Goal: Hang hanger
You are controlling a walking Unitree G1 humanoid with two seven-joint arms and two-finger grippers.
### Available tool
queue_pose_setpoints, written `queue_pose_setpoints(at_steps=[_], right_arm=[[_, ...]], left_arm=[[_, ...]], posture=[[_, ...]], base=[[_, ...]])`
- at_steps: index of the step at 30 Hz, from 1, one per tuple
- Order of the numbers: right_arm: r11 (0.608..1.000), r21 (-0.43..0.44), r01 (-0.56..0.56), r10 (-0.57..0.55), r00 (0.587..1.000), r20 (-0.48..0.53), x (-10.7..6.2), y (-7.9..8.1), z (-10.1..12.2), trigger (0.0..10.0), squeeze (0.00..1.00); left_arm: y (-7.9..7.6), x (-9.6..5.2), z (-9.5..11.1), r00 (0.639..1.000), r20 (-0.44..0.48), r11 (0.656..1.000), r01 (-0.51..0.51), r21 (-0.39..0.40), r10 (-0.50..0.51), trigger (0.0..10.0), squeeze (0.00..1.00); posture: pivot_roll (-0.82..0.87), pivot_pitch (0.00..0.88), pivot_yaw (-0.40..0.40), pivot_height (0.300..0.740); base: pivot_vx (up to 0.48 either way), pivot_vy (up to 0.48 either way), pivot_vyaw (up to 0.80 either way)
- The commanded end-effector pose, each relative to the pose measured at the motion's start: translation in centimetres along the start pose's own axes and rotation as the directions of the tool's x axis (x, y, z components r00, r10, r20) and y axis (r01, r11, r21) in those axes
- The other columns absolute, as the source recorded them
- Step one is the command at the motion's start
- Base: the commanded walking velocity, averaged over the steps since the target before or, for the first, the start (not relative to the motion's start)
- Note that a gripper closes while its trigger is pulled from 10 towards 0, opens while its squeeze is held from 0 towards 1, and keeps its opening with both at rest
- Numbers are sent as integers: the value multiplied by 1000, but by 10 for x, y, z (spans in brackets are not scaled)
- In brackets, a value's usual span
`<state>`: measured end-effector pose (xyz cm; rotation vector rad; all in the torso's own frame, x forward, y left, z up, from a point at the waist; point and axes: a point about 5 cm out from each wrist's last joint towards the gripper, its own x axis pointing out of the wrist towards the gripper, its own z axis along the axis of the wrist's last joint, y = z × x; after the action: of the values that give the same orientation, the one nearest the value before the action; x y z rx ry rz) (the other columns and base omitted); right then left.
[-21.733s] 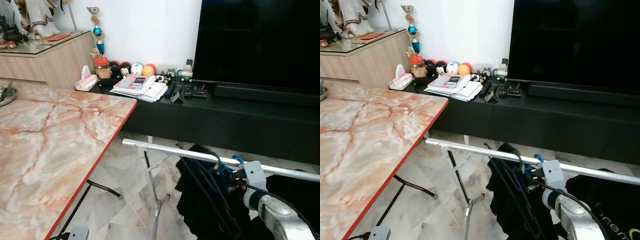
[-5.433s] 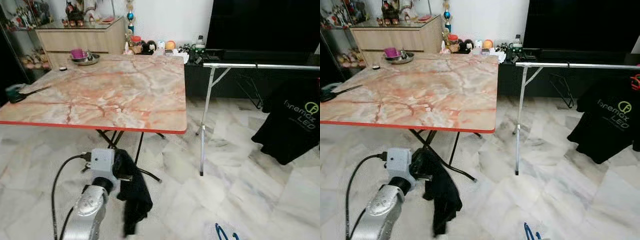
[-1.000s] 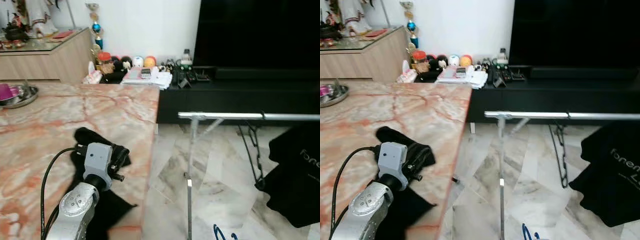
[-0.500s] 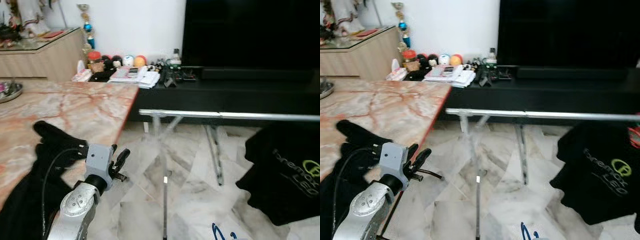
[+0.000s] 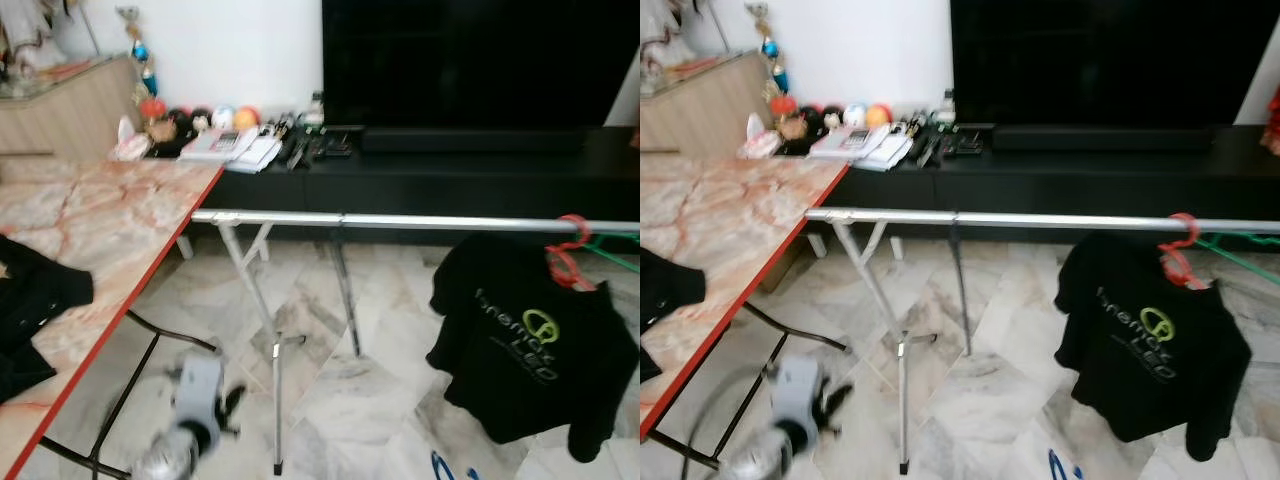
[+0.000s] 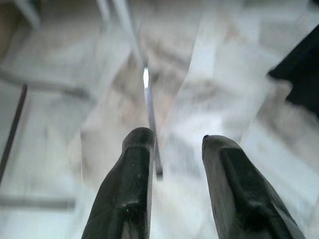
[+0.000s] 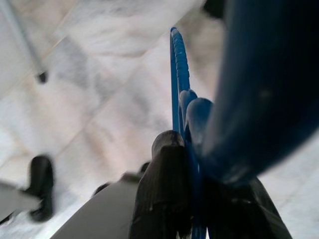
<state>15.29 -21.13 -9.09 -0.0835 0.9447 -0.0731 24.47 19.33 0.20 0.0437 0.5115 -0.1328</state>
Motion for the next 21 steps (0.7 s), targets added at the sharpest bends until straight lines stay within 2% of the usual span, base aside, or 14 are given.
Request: queue_pose_setpoints(at_steps=[1, 3, 4, 7, 9, 10, 12, 16, 20, 21], right_arm=[[1000, 13, -24, 24, 1000, 16, 1, 11, 3, 10000, 0], [1000, 13, -26, 25, 999, 22, 1, 12, 4, 10000, 0], [1000, 14, -27, 26, 999, 28, 1, 13, 5, 10000, 0], [1000, 16, -27, 27, 999, 36, 2, 14, 6, 10000, 0], [1000, 12, -25, 25, 999, 41, 2, 13, 7, 10000, 0], [1000, 21, -17, 16, 999, 52, 2, 12, 9, 10000, 0], [1000, 21, -16, 15, 998, 56, 2, 12, 10, 10000, 0], [999, 49, -10, 5, 995, 96, 3, 9, 19, 10000, 0], [999, 53, -8, -1, 988, 156, 6, 9, 35, 10000, 0], [998, 57, -20, 8, 980, 200, 7, 11, 46, 10000, 0]], left_arm=[[19, -1, -24, 994, -93, 998, -65, -6, 64, 10000, 0], [21, -3, -42, 983, -165, 997, -75, 5, 75, 10000, 0], [23, -6, -57, 969, -232, 997, -82, 15, 83, 10000, 0], [23, -13, -77, 943, -322, 996, -86, 24, 89, 10000, 0], [21, -20, -95, 909, -406, 995, -75, 66, 96, 10000, 0], [19, -28, -110, 871, -481, 991, -52, 123, 106, 10000, 0], [17, -29, -114, 863, -494, 990, -44, 134, 105, 10000, 0], [13, -16, -99, 899, -424, 994, -86, 73, 109, 10000, 0], [11, -10, -91, 911, -396, 994, -94, 64, 112, 10000, 0], [9, -10, -92, 912, -398, 994, -80, 74, 102, 10000, 0]], posture=[[41, 4, 35, 740], [37, 2, 35, 740], [30, 1, 36, 740], [31, 0, 33, 740], [30, 0, 32, 740], [24, 0, 32, 740], [16, 0, 35, 740], [-2, 0, 37, 740], [7, 0, 40, 740], [2, 0, 45, 740]], base=[[0, 0, 0], [0, 0, 0], [0, 0, 0], [0, 0, 0], [0, 0, 0], [0, 0, 0], [0, 0, 0], [0, 0, 0], [0, 0, 0], [0, 0, 0]])
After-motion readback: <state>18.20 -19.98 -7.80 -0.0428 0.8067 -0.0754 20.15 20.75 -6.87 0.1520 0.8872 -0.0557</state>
